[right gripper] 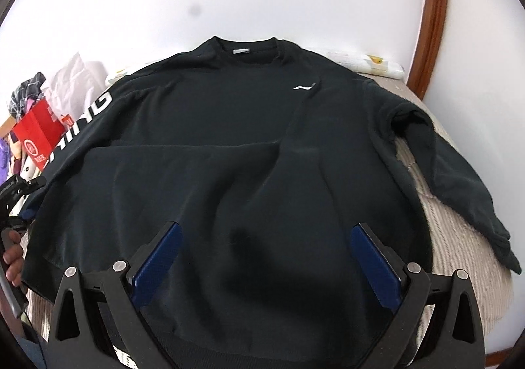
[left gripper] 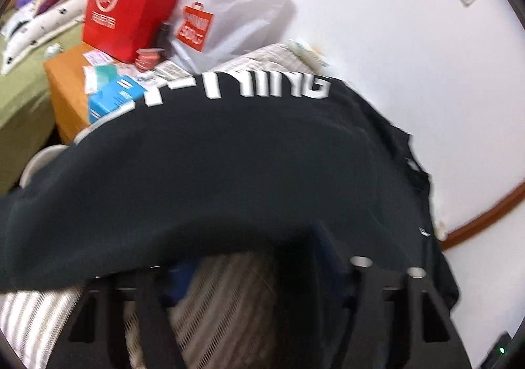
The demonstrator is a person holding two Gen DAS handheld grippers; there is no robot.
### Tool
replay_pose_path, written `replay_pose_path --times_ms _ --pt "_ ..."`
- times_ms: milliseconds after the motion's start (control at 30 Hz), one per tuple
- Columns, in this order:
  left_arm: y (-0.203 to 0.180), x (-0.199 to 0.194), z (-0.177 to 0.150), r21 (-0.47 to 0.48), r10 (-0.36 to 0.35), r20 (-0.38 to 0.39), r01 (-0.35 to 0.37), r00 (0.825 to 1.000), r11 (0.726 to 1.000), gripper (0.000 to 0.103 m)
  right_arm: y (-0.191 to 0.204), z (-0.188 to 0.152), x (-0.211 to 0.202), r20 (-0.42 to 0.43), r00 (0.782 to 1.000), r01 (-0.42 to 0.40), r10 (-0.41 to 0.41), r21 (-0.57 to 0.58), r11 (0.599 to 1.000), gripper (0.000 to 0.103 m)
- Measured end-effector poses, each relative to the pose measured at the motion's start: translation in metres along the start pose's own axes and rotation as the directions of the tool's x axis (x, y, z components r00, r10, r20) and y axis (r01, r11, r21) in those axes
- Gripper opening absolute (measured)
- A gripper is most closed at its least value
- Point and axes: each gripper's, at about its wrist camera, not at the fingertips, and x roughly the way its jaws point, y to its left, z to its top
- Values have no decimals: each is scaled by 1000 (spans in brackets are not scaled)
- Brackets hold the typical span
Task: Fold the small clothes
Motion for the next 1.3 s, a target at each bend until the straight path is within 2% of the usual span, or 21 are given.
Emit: replay_pose_path --times_ms 33,67,100,233,300,433,567,667,767,800,1000,1100,1233,1300 --pt "0 1 2 -3 18 0 -18 1000 1000 36 -4 1 0 -1 1000 6 -6 4 1000 101" --pt "-1 3 5 1 49 -4 -49 999 999 14 -6 2 1 -3 1000 9 -9 8 1000 101" --pt "-2 5 10 8 68 -5 -68 998 998 8 -9 3 2 -5 1000 11 -11 11 1000 101" --pt "-20 -7 28 48 110 39 -112 993 993 7 -21 11 6 -9 1000 20 -20 7 1000 101" --pt "-44 -19 40 104 115 78 -123 990 987 6 -25 16 8 -1 1000 18 -18 -3 1000 101" --pt "-106 -35 58 236 75 140 -107 987 966 6 -35 31 12 20 1000 21 -21 -18 1000 101" --pt "-164 -34 61 339 18 153 -69 988 938 6 -49 44 13 48 999 23 -23 -15 1000 101" --pt "-213 -22 55 417 -26 133 -32 991 908 6 -64 52 15 60 998 28 -28 4 1000 101" --pt "-264 -1 38 499 -57 97 1 994 867 6 -79 56 16 77 996 32 -34 23 999 101" --pt "-284 9 27 535 -72 74 21 995 844 6 -85 56 17 80 996 33 -36 34 999 101" --pt "-346 50 -23 654 -88 -26 83 996 752 6 -116 46 29 53 997 42 -47 91 995 101" --pt "-360 70 -43 676 -61 -52 80 997 732 6 -130 37 35 27 998 55 -59 106 993 101" --pt "-366 88 -56 675 -30 -114 99 993 731 7 -143 27 39 0 998 66 -67 121 990 101" --pt "-364 90 -60 668 -9 -132 96 991 738 14 -144 25 39 -7 998 67 -67 123 990 101"
